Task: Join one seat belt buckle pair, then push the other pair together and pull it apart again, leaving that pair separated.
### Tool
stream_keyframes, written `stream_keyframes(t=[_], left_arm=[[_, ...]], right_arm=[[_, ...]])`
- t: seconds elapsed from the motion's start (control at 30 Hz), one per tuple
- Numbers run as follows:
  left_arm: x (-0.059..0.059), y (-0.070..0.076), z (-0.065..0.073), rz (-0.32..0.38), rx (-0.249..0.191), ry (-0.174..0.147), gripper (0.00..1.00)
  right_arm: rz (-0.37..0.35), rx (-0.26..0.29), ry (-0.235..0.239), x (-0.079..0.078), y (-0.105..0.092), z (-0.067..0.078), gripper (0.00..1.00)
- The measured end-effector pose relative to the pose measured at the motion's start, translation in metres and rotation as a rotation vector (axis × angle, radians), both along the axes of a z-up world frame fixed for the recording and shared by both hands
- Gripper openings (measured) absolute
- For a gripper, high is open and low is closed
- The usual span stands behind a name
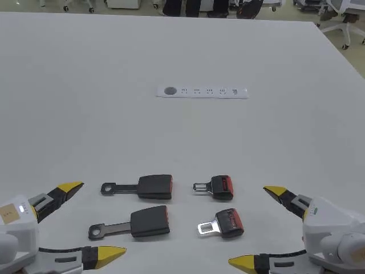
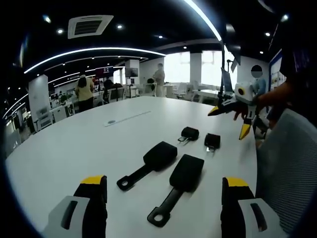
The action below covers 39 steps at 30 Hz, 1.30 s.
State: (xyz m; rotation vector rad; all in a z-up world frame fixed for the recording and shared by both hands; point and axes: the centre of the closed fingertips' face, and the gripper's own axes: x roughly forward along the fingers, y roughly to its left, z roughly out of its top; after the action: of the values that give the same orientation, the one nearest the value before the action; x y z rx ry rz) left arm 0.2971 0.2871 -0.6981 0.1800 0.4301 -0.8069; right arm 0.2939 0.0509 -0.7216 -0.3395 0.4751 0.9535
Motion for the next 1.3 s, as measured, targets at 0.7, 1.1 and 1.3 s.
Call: stream_keyframes(t=[0.7, 1.1, 1.3], left_arm=[[-0.001, -0.001, -0.003, -0.018, 0.023, 0.013, 0.98], [0.002, -0.013, -0.014, -0.152, 0.134, 0.029, 0.80], [0.003, -0.023, -0.020, -0.209, 0.169, 0.049, 0.74]], right_arm=[[0.004, -0.007, 0.000, -0.001, -0.001, 0.002, 0.99], [0.133, -0.085, 0.008, 0.004, 0.002, 0.003, 0.85], [0.211, -0.136, 0.008, 0.003, 0.004, -0.003, 0.77]])
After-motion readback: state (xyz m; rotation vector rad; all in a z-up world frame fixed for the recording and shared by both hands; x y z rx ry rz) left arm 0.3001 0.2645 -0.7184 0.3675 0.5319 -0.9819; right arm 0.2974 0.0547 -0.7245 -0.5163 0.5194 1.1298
